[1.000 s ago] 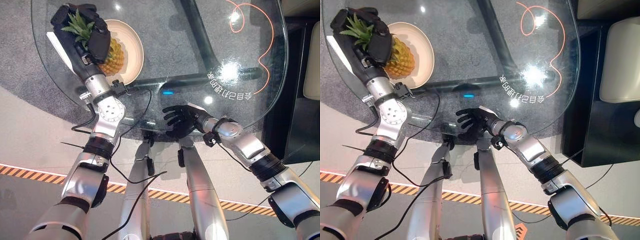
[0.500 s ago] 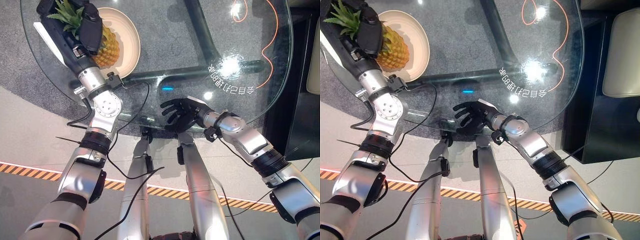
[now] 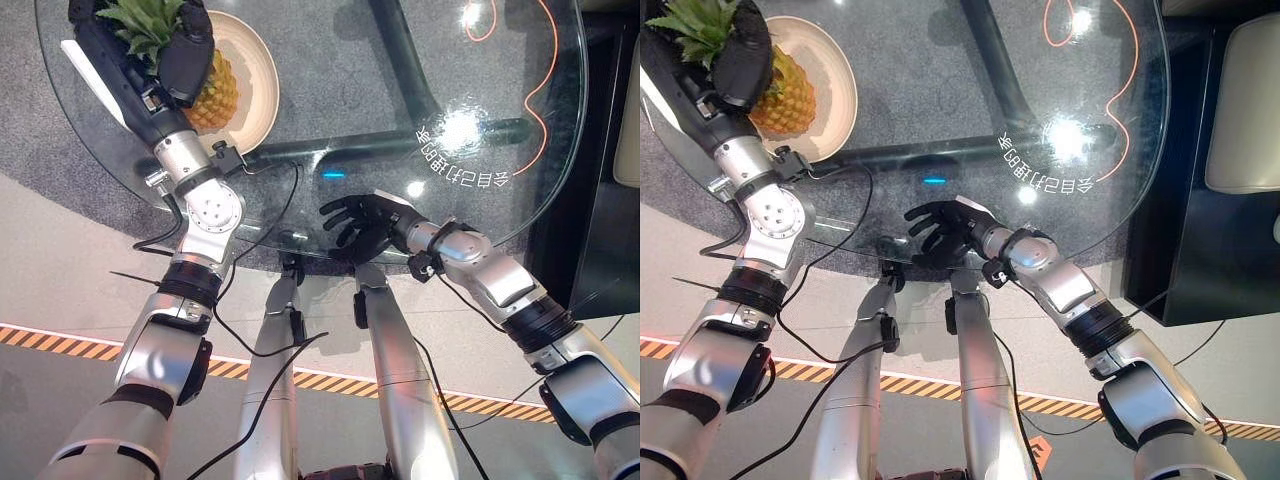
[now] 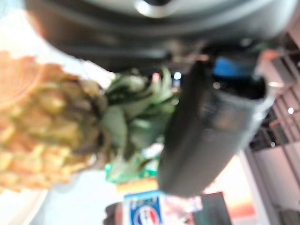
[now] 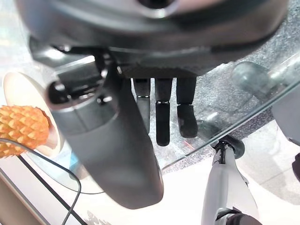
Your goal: Pick up the fruit to the plate
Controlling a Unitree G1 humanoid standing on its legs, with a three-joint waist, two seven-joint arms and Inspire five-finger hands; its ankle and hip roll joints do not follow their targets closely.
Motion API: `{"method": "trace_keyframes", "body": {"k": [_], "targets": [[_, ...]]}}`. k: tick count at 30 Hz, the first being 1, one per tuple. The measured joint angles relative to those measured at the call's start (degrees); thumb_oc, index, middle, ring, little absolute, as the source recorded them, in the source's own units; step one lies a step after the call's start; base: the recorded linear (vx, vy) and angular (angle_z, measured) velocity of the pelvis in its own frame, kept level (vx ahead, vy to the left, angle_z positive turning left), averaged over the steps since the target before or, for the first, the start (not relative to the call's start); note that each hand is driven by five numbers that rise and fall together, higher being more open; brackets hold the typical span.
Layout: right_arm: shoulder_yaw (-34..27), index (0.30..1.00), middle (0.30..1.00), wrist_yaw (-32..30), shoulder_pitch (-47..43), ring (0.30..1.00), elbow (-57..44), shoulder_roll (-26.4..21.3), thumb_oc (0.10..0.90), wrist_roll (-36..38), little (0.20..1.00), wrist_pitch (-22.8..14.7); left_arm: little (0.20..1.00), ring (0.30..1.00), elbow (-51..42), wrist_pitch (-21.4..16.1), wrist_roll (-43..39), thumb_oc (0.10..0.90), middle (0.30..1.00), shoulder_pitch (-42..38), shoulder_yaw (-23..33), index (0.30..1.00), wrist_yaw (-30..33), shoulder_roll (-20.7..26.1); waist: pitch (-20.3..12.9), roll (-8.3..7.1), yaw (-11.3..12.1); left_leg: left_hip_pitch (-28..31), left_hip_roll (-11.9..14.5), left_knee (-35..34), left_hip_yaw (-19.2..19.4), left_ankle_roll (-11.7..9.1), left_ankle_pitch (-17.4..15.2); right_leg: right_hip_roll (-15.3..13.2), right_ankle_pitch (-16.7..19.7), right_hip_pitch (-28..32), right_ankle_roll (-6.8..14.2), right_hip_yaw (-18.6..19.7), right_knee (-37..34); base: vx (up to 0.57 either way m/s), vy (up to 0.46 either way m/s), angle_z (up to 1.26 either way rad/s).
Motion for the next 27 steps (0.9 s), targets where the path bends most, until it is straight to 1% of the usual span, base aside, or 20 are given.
{"method": "trace_keyframes", "body": {"k": [8, 12, 16, 22, 27], "targets": [[1.7, 0.9, 0.9, -0.3, 0.2, 0.9, 1.6, 0.6, 0.8, 0.0, 0.9, 0.0, 0.9, 0.9, 2.4, 0.4, -3.1, 0.8, 0.9, 0.2, -0.1, 0.9, -1.1, -0.1, 0.0, -0.01, 0.2, 2.3, -0.1, -0.1, -0.1, 0.0, 0.0, -0.1, 0.0, 2.4, 0.0, -0.1, -0.3, 0.0, -0.022, 0.01], [1.8, 0.9, 0.9, -0.3, 0.9, 0.9, 1.6, 0.8, 0.8, 0.0, 0.9, 0.0, 0.9, 0.9, 2.4, 2.2, -3.9, 0.8, 0.9, 0.8, -0.1, 0.9, -2.6, -0.1, 0.0, -0.01, 0.2, 3.3, -0.1, -0.2, -0.2, 0.0, 0.0, -0.2, 0.0, 3.4, 0.0, -0.1, -0.4, 0.0, -0.04, 0.01], [2.3, 0.9, 0.9, -0.6, 1.9, 0.9, 1.6, 1.1, 0.8, 0.0, 0.9, 0.0, 0.9, 0.9, 2.4, 2.6, -4.6, 0.8, 0.9, 1.4, -0.1, 0.9, -2.7, -0.1, 0.0, -0.01, 0.3, 4.8, -0.1, -1.1, -0.2, 0.0, 0.0, -0.2, 0.1, 4.8, 0.1, -0.1, -1.0, 0.0, -0.009, 0.0], [2.9, 0.9, 0.9, -1.4, 3.4, 0.9, 1.7, 1.8, 0.8, -0.5, 0.9, 0.1, 0.9, 0.9, 2.4, 3.7, -4.8, 0.8, 0.9, 3.6, 0.0, 0.9, -4.5, 0.0, 0.0, -0.01, 0.4, 7.2, -0.2, -2.0, -0.2, 0.1, 0.0, -0.3, 0.0, 7.0, 0.2, 0.0, -1.5, -0.02, -0.049, -0.01], [3.0, 0.9, 0.9, -1.5, 4.8, 0.9, 1.7, 2.0, 0.8, -0.6, 0.9, 0.1, 0.9, 0.9, 2.3, 4.4, -7.3, 0.8, 0.9, 6.4, 0.3, 0.9, -6.7, 0.0, 0.0, -0.02, 0.9, 9.3, -0.2, -3.2, -0.2, 0.1, 0.0, -0.2, 0.0, 8.9, 0.1, 0.0, -2.4, -0.02, -0.052, -0.01]]}}
